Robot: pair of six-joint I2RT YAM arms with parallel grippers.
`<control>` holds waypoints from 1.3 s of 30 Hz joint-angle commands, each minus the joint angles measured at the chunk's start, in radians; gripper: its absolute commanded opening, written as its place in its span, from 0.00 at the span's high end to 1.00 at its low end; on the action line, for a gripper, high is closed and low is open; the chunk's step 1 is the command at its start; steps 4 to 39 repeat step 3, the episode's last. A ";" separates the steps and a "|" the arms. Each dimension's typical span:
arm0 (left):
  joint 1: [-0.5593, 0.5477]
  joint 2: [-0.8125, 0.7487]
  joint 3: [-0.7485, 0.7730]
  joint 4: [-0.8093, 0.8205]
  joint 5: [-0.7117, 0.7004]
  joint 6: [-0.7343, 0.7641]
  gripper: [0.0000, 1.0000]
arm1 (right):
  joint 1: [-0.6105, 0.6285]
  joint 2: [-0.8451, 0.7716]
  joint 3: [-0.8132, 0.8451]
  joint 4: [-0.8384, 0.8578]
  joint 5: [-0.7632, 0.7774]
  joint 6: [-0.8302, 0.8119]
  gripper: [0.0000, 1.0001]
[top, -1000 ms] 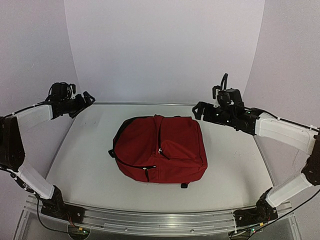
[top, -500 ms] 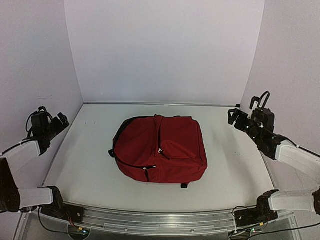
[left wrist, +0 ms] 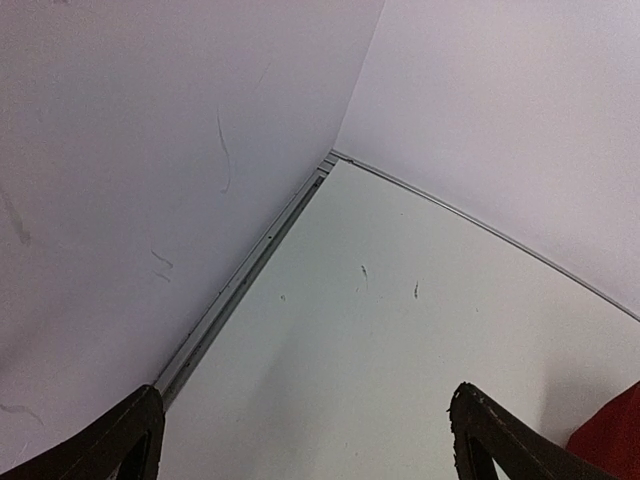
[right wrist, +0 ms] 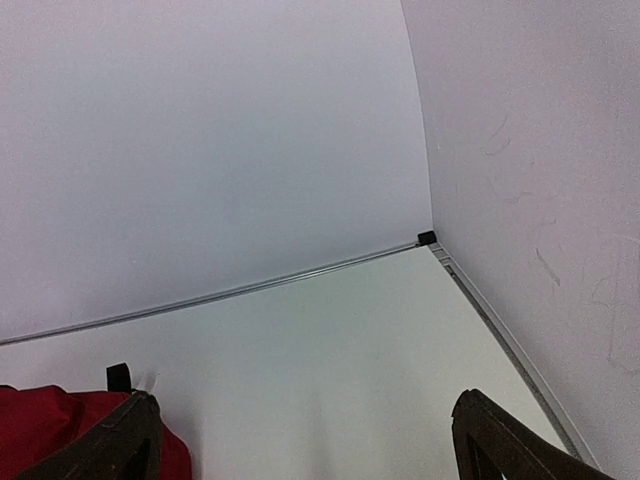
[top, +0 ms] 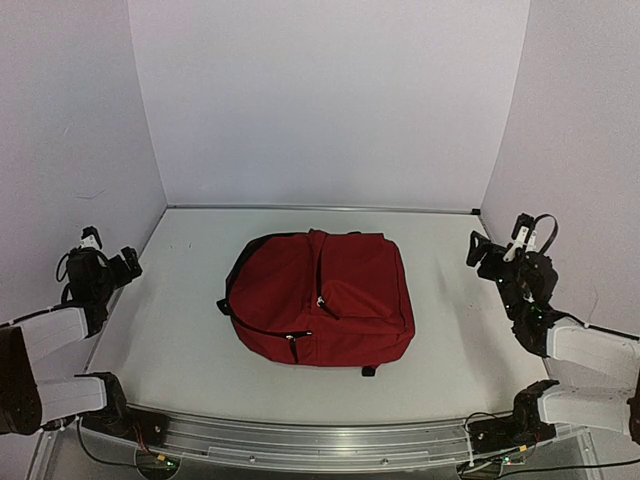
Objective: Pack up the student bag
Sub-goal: Reset both arms
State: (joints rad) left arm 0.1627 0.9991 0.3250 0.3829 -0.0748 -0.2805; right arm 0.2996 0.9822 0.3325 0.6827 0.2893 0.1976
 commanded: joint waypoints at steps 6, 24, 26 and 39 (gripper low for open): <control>-0.001 -0.035 -0.017 0.076 0.021 0.040 0.00 | 0.002 -0.032 -0.012 0.079 0.025 -0.032 0.02; -0.001 -0.035 -0.017 0.076 0.021 0.040 0.00 | 0.002 -0.032 -0.012 0.079 0.025 -0.032 0.02; -0.001 -0.035 -0.017 0.076 0.021 0.040 0.00 | 0.002 -0.032 -0.012 0.079 0.025 -0.032 0.02; -0.001 -0.035 -0.017 0.076 0.021 0.040 0.00 | 0.002 -0.032 -0.012 0.079 0.025 -0.032 0.02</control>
